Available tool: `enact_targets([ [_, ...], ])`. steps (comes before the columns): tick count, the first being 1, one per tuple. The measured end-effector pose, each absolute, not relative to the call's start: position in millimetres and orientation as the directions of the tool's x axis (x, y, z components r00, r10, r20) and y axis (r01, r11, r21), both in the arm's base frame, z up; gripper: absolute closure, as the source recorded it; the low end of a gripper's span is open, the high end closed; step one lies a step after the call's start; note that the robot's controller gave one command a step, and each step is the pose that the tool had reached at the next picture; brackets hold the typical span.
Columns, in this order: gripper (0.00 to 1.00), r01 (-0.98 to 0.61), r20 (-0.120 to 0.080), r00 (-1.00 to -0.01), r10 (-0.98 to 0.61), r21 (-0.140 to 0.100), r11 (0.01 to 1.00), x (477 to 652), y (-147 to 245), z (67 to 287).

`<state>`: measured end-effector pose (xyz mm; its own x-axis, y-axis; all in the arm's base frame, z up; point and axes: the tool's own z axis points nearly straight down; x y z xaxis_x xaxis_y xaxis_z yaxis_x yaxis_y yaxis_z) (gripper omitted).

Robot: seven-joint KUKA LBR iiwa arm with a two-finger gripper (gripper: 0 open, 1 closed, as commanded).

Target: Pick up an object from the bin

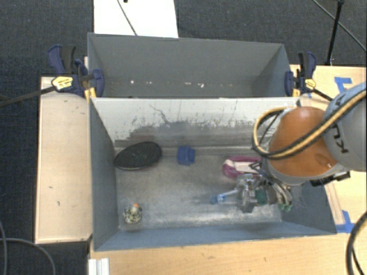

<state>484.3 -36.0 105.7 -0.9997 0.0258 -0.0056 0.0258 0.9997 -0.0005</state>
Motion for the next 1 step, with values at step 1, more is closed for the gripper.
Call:
enact_targets([
  [1,1.0,0.025,-0.007,-1.0,0.025,-0.001,1.0,485.8,-36.0,157.3],
])
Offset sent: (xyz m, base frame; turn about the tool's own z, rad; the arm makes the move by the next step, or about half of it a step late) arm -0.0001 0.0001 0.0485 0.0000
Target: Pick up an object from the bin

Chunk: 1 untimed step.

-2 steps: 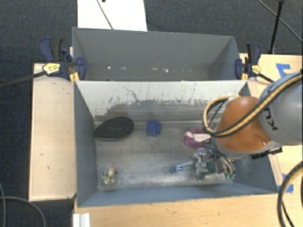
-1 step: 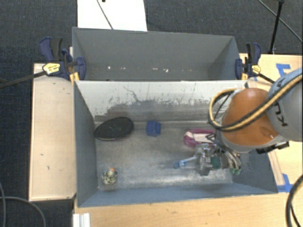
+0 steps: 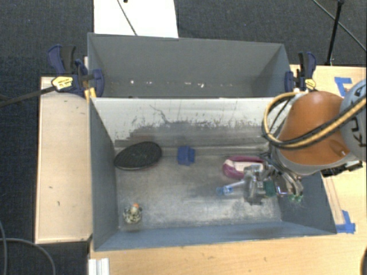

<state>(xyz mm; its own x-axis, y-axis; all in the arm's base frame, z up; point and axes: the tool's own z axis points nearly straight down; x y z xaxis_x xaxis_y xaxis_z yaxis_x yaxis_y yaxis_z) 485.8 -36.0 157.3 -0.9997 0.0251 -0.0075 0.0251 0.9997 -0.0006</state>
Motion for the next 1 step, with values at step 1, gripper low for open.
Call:
enact_targets([
  [1,1.0,0.025,-0.006,-1.0,0.025,0.0,1.0,487.0,-36.0,173.0],
])
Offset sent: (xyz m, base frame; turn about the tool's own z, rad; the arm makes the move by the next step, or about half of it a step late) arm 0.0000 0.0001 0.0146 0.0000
